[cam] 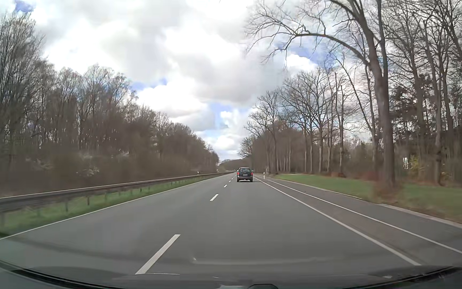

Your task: Follow the waypoints while adhering to traffic rules and regulations

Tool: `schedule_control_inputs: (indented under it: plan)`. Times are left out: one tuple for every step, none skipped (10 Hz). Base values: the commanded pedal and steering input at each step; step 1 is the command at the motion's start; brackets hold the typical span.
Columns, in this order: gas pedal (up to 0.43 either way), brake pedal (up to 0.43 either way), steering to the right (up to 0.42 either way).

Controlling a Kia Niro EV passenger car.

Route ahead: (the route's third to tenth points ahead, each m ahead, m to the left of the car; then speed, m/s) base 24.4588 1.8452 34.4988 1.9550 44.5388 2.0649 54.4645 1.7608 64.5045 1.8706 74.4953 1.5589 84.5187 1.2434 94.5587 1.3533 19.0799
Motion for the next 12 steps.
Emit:
schedule_control_inputs:
  plan:
    - [0.24,0.0,0.004]
    - [0.24,0.0,0.004]
    - [0.24,0.0,0.003]
    - [0.24,0.0,0.003]
    - [0.24,0.0,0.002]
    - [0.24,0.0,0.001]
    - [0.24,0.0,0.001]
    - [0.24,0.0,0.0]
    - [0.24,0.0,0.0]
    - [0.24,0.0,0.0]
    - [0.24,0.0,-0.001]
    - [0.24,0.0,-0.001]
